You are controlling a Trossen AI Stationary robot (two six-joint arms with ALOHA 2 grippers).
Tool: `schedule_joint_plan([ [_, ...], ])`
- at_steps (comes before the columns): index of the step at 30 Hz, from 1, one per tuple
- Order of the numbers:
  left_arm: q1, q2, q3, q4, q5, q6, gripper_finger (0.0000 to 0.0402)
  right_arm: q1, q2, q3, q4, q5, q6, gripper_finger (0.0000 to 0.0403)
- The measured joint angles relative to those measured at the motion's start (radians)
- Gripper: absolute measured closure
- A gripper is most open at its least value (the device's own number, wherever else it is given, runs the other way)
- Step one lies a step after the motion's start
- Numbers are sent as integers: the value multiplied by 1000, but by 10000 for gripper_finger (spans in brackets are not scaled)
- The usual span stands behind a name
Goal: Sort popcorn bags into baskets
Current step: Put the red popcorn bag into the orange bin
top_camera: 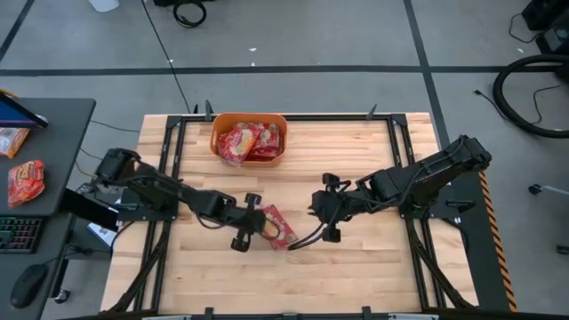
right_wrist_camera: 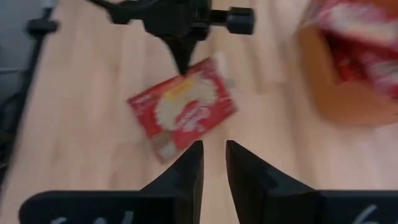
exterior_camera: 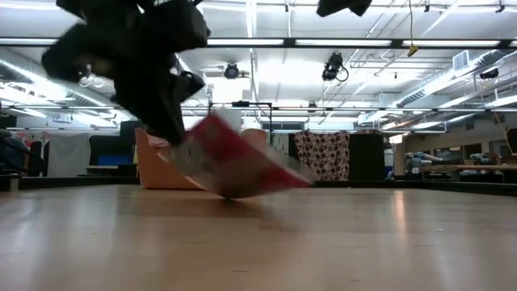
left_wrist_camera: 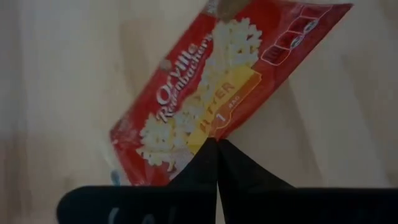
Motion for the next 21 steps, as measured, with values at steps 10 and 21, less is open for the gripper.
schedule_joint_plan([
  [10, 49, -197, 0, -101, -6, -216, 400, -57, 0, 0, 24, 125, -86, 323],
  [21, 145, -302, 94, -250, -28, -215, 401, -114, 0, 0, 35, 84, -87, 322],
])
